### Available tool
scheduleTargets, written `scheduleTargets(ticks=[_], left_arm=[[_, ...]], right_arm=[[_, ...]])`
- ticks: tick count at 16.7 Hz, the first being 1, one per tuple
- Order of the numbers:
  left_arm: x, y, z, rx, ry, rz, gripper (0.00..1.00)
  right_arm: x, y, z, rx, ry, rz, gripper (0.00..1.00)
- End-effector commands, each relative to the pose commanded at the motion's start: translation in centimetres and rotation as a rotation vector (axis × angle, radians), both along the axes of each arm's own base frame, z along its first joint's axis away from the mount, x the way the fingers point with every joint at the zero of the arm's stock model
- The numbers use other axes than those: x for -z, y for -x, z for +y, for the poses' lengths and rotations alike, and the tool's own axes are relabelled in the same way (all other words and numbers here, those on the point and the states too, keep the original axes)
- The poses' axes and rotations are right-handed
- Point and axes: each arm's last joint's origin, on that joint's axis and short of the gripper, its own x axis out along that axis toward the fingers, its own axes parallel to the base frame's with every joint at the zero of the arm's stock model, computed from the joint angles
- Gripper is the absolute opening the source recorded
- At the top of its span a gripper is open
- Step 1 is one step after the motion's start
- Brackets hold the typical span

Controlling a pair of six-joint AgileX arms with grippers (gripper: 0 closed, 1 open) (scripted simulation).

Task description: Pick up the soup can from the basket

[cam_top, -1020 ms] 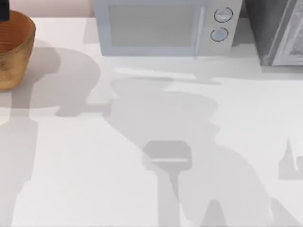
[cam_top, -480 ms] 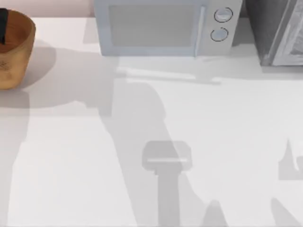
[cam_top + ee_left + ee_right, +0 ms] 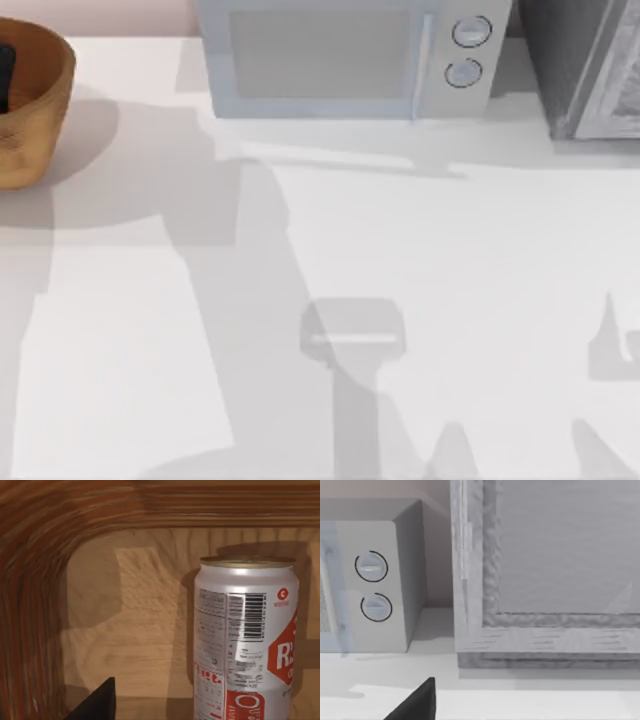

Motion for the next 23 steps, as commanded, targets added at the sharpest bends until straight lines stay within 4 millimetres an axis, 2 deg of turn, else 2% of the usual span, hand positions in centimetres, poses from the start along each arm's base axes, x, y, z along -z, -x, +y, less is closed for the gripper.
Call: scheduleTargets(ticks=[3,11,14,23], left_arm=[[0.2,-0.1,-0.3,0.004,0.000,0.002,1.00],[5.9,-1.2,-0.3,0.000,0.000,0.000,1.00],[5.9,-1.2,-0.3,0.000,0.000,0.000,1.00],[5.9,-1.2,-0.3,0.000,0.000,0.000,0.32]], right_arm=[[0.0,0.0,0.0,0.000,0.000,0.000,1.00],[0.0,0.0,0.0,0.000,0.000,0.000,1.00],[0.0,0.0,0.0,0.000,0.000,0.000,1.00],[0.0,0.0,0.0,0.000,0.000,0.000,1.00]])
